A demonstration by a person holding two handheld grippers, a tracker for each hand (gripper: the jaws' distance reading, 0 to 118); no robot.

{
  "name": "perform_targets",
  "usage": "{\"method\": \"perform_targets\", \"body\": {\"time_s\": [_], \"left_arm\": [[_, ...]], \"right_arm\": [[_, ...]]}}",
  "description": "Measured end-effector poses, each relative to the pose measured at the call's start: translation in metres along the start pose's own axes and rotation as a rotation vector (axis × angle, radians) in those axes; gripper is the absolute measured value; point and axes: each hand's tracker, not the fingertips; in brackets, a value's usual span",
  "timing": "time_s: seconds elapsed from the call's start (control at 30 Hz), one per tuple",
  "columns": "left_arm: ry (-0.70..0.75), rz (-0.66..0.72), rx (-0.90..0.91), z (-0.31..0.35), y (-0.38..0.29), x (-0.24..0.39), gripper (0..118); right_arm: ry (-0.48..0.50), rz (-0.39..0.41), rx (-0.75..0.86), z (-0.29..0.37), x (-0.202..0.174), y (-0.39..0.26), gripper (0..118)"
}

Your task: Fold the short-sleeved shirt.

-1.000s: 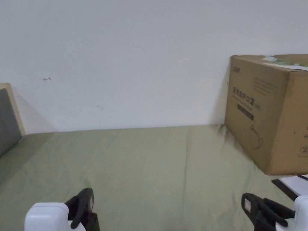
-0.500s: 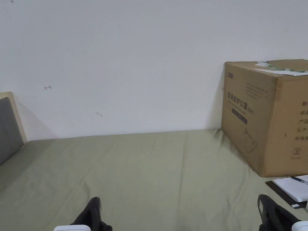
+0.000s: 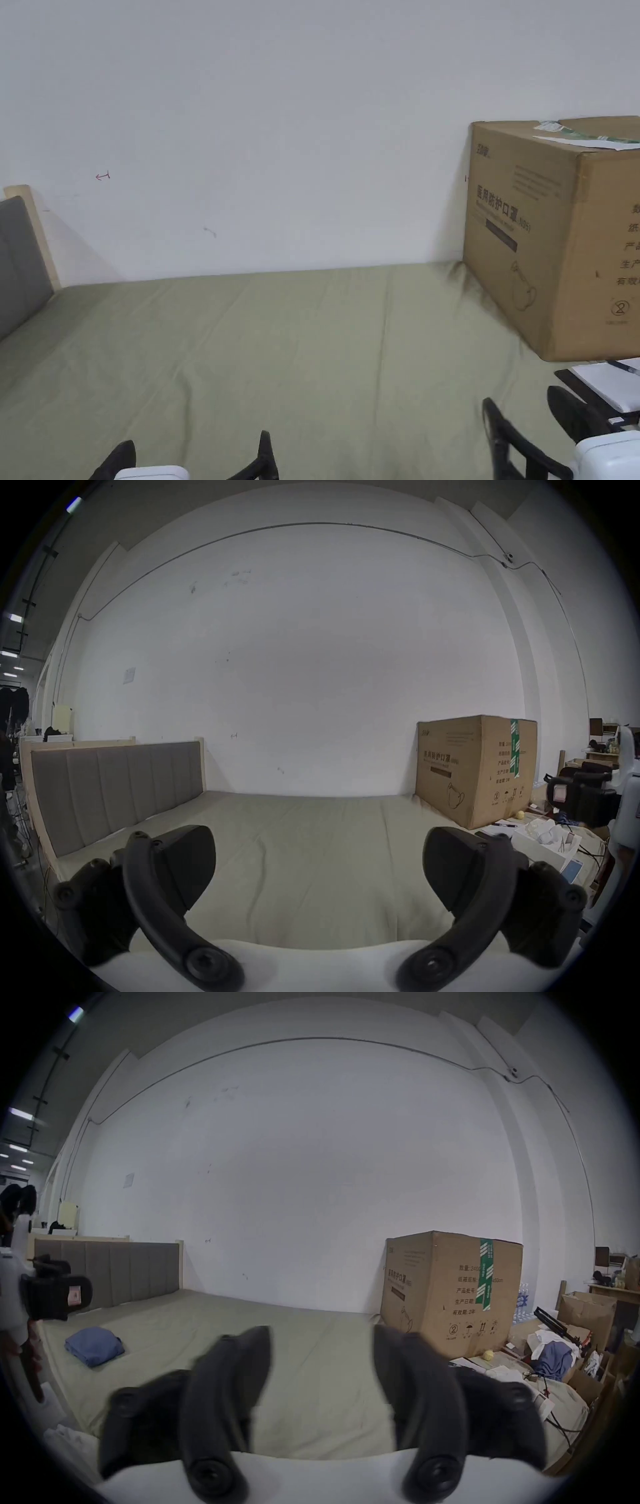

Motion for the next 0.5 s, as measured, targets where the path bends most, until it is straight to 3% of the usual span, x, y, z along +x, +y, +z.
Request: {"method": "perform_targets", "body": {"time_s": [0.07,0.1,0.23,0.5], "left_arm": [[0.003,-0.023,0.021,-0.001,0.002,0.003,118],[0.013,-0.037,0.015,-0.002,0.002,0.004,118],[0.010,-0.055,0.012,0.000,0.001,0.002,118],[-0.013,-0.041,0.024,-0.001,0.006,-0.009,118]], "right_arm": [[-0.004,0.001,-0.011,-0.002,-0.002,-0.001,113],[-0.010,-0.005,-0.010,-0.002,-0.003,-0.002,118],[-0.032,-0.041,0.006,0.001,-0.003,0.000,118],[-0.055,-0.037,-0.004,-0.001,-0.005,0.003,118]]}}
